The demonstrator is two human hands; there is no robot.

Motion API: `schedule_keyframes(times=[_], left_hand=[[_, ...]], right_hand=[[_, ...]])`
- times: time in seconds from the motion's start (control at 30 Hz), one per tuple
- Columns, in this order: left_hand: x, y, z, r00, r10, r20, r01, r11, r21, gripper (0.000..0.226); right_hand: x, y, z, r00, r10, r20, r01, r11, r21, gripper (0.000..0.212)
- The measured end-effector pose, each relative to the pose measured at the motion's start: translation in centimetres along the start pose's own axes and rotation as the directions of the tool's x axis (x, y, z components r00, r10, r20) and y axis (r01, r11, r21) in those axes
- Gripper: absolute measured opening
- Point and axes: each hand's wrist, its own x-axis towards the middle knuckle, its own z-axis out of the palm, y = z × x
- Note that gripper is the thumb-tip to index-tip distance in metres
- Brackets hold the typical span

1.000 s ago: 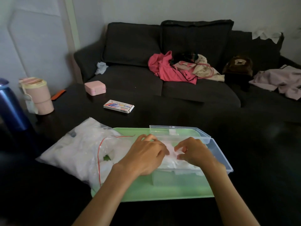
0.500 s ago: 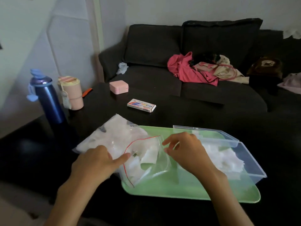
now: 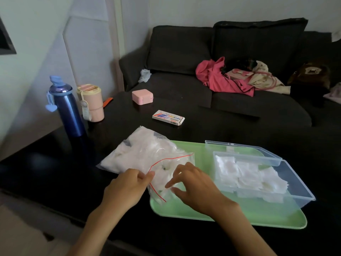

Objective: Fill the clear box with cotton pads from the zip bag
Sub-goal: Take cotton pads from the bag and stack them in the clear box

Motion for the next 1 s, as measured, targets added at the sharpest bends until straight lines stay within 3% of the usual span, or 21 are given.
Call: schedule_keyframes(times=[0.2, 0.3, 0.37, 0.4, 0.47, 0.57, 0.63, 0.77, 0.83, 0.93, 1.0], left_hand=[[1.4, 0.1, 0.2, 1.0, 0.003, -0.012, -0.006, 0.97, -0.243, 0.029], [1.8, 0.2, 0.0, 0.995, -0.042, -0.088, 0.041, 0.999, -0.016, 0.039], [1.7, 0.5, -0.3, 0.986, -0.021, -0.167, 0.046, 0.988, 0.149, 0.047], [1.6, 0.8, -0.6, 0.983, 0.004, -0.186, 0.023, 0.989, 0.147, 0.053], [1.4, 2.1, -1.2, 0.966, 0.095, -0.24, -0.098, 0.995, -0.003, 0.064], [1.1, 5.3, -1.7, 0.9, 0.281, -0.333, -0.365, 0.903, -0.225, 0.064], [0.4, 6.9, -1.5, 0.909, 0.343, -0.237, -0.402, 0.871, -0.283, 0.055], [0.0, 8.9, 0.1, 0.886, 0.452, -0.098, -0.462, 0.857, -0.228, 0.005], [0.0, 10.1, 0.9, 0.878, 0.467, -0.103, -0.477, 0.835, -0.276, 0.005], [-0.1, 12.5, 2.5, 0.869, 0.465, -0.168, -0.492, 0.782, -0.382, 0.005], [0.0, 13.8, 4.0, 0.855, 0.487, -0.181, -0.516, 0.756, -0.404, 0.004]], right_hand=[[-0.2, 0.7, 0.1, 0.996, 0.083, -0.027, -0.082, 0.996, 0.046, 0.022], [0.2, 0.9, -1.2, 0.975, 0.179, -0.135, -0.133, 0.947, 0.293, 0.015], [0.3, 1.3, -2.4, 0.957, 0.267, -0.111, -0.176, 0.842, 0.51, 0.014], [0.3, 1.5, -3.0, 0.956, 0.285, -0.068, -0.193, 0.786, 0.588, 0.014], [-0.1, 1.9, -3.9, 0.959, 0.284, 0.001, -0.207, 0.694, 0.689, 0.012], [-0.9, 2.5, -5.1, 0.962, 0.268, 0.054, -0.216, 0.625, 0.75, 0.013], [-1.4, 2.9, -5.6, 0.959, 0.274, 0.072, -0.233, 0.617, 0.752, 0.012], [-2.8, 4.4, -6.8, 0.929, 0.36, 0.082, -0.295, 0.592, 0.75, 0.011], [-3.4, 5.4, -7.4, 0.911, 0.404, 0.089, -0.306, 0.514, 0.801, 0.012], [-4.9, 6.9, -8.6, 0.885, 0.455, 0.1, -0.262, 0.309, 0.914, 0.014], [-5.9, 8.4, -9.3, 0.844, 0.536, 0.03, -0.222, 0.297, 0.929, 0.021]])
